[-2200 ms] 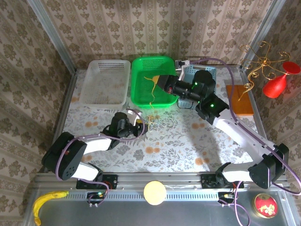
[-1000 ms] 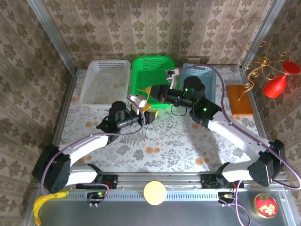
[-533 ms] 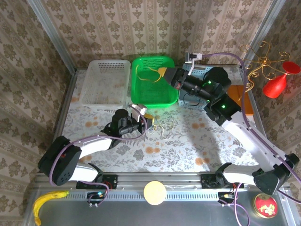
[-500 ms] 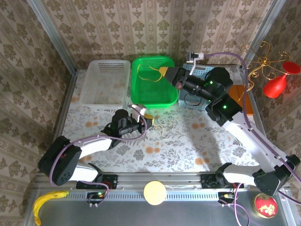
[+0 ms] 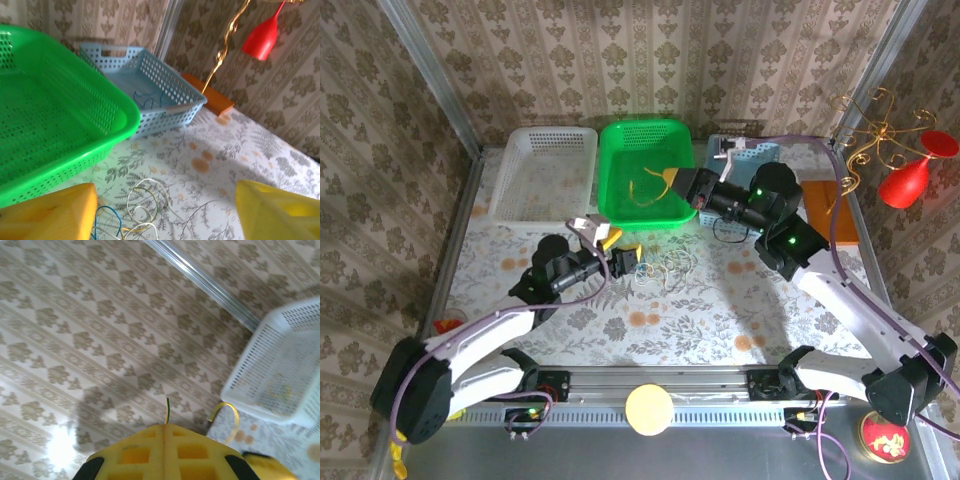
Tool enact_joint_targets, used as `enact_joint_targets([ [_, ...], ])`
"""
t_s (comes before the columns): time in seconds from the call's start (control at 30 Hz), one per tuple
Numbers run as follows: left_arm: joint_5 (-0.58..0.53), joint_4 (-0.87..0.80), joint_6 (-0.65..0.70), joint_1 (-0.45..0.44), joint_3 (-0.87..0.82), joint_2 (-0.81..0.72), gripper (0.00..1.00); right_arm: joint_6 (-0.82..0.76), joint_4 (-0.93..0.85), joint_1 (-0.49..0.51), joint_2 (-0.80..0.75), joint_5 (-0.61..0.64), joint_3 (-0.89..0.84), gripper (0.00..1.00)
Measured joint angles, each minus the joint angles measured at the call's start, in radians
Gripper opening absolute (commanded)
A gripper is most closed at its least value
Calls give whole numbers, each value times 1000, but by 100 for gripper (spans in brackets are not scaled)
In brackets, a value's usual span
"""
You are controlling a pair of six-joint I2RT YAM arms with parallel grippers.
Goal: Untangle the cables
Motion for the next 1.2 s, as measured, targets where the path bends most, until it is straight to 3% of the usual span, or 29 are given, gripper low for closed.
enact_joint_targets([
  [0.27,-12,-75,-89,66,-2,-184,89,4,24,-2,0,1,-142,0],
  [0.63,74,21,-424,209,3,-85,90,39,136,1,4,0,-209,0],
  [0.97,123,161,-591,206,96,-24,85,39,186,34,68,0,-209,0],
  [1.2,120,225,-643,125,121,32,79,39,203,59,106,0,-209,0],
])
